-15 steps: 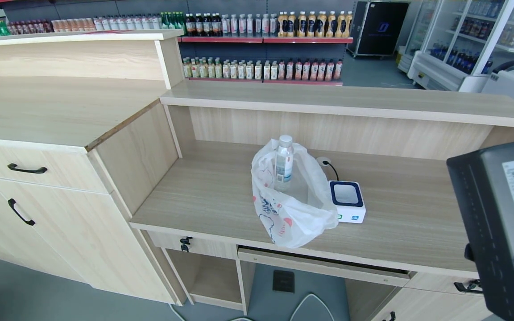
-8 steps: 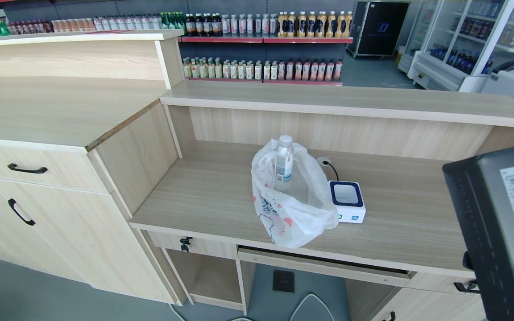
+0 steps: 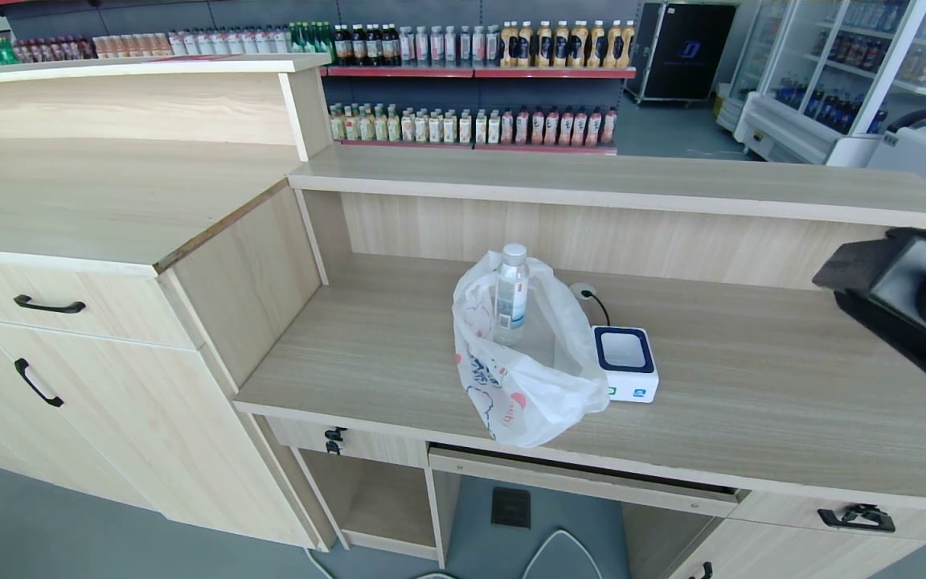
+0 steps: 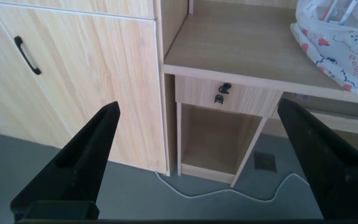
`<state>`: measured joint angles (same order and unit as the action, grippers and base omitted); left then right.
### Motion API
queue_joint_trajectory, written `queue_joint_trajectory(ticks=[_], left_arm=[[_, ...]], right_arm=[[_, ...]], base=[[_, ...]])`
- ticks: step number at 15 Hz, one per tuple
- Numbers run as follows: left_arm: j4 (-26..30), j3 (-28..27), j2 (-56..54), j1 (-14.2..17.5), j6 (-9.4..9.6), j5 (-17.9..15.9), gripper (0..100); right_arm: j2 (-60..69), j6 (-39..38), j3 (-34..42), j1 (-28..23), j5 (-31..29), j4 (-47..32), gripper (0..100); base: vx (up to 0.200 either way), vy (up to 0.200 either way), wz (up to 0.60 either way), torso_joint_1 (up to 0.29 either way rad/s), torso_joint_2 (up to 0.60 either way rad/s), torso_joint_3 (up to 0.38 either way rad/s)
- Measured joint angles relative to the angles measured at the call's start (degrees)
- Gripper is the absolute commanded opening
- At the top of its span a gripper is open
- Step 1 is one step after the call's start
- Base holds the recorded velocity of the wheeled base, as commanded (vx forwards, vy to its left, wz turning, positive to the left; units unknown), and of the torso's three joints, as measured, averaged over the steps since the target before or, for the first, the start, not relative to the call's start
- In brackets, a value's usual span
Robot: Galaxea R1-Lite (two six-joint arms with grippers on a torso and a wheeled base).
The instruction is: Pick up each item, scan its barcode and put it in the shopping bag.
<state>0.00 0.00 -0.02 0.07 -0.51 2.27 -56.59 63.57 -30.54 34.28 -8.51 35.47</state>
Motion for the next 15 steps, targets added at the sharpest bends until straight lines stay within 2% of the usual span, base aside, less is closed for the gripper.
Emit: queue_joint_trajectory(ticks=[2, 3, 5, 7, 9, 12, 14, 15], left_arm=[[0.0, 0.0, 0.0, 0.0, 0.00, 0.0, 100], [0.0, 0.0, 0.0, 0.0, 0.00, 0.0, 100], [0.0, 0.0, 0.0, 0.0, 0.00, 0.0, 100], [0.0, 0.0, 0.0, 0.0, 0.00, 0.0, 100], [0.0, 0.0, 0.0, 0.0, 0.00, 0.0, 100], [0.0, 0.0, 0.0, 0.0, 0.00, 0.0, 100], [0.0, 0.0, 0.0, 0.0, 0.00, 0.0, 100], [0.0, 0.0, 0.0, 0.0, 0.00, 0.0, 100]], right_arm=[[-4.6, -16.0, -4.0, -4.5, -11.7, -0.2, 0], [-7.3, -20.8, -6.0, -8.9, -14.6, -0.6, 0], [-12.2, -26.1, -9.8, -19.8, -16.9, -2.9, 0], [-15.2, -30.8, -12.8, -28.5, -16.1, -9.9, 0], [-15.7, -37.3, -13.8, -31.8, -10.0, -13.6, 0], [-15.8, -38.9, -14.2, -36.9, 0.2, -14.8, 0], [-15.8, -40.9, -14.4, -40.8, 9.8, -15.4, 0], [-15.8, -42.5, -14.5, -42.1, 11.7, -15.6, 0]], base=[[0.000, 0.000, 0.00, 0.000, 0.00, 0.000], [0.000, 0.000, 0.00, 0.000, 0.00, 0.000], [0.000, 0.000, 0.00, 0.000, 0.00, 0.000], [0.000, 0.000, 0.00, 0.000, 0.00, 0.000], [0.000, 0.000, 0.00, 0.000, 0.00, 0.000], [0.000, 0.000, 0.00, 0.000, 0.00, 0.000], [0.000, 0.000, 0.60, -0.002, 0.00, 0.007], [0.000, 0.000, 0.60, -0.002, 0.00, 0.002]])
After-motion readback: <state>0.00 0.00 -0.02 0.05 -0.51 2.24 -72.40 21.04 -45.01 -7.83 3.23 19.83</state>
